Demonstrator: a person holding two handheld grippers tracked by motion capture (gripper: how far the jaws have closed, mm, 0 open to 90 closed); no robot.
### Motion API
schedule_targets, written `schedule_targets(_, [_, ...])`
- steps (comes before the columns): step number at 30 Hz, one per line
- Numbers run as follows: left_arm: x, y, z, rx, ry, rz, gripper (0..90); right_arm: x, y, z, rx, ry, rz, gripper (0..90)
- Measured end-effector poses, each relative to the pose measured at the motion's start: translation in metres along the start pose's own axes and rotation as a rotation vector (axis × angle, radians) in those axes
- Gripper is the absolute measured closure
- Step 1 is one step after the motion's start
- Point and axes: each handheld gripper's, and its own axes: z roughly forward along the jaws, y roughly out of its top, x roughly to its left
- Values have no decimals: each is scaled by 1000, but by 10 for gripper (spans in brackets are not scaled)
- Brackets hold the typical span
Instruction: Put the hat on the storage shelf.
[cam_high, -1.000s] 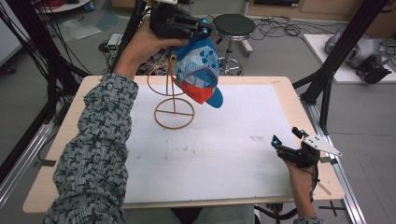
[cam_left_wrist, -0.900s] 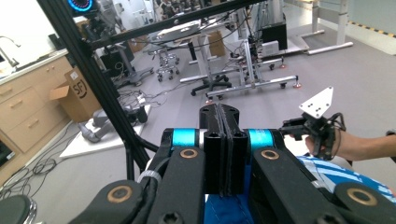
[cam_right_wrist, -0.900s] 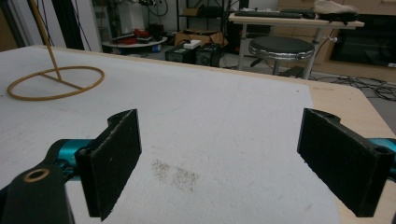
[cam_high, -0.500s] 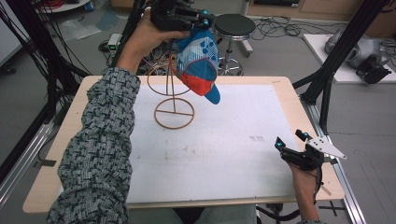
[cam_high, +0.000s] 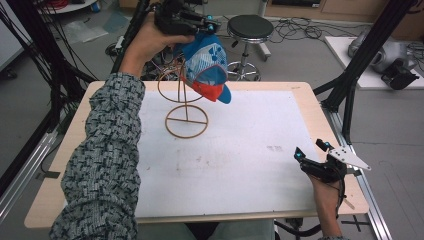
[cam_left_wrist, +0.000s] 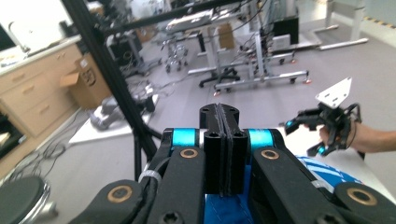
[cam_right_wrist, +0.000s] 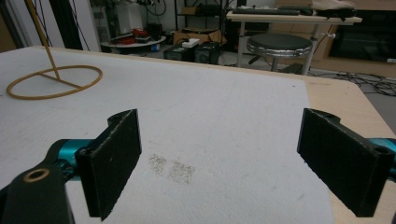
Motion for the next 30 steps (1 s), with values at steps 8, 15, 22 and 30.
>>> schedule_targets(8, [4,-27,-22,93,43,-34,885,1,0,0,7,3,-4,128])
schedule_targets(15, [2,-45,-43,133,78,-57,885,1,0,2,10,5,-4,128])
schedule_targets(22, [2,-62,-62,181,126,-78,885,3,1,5,11,10,-8,129])
schedule_targets(30, [2,-81,-80,165,186,-113,894,5,2,9,14,19,-11,128])
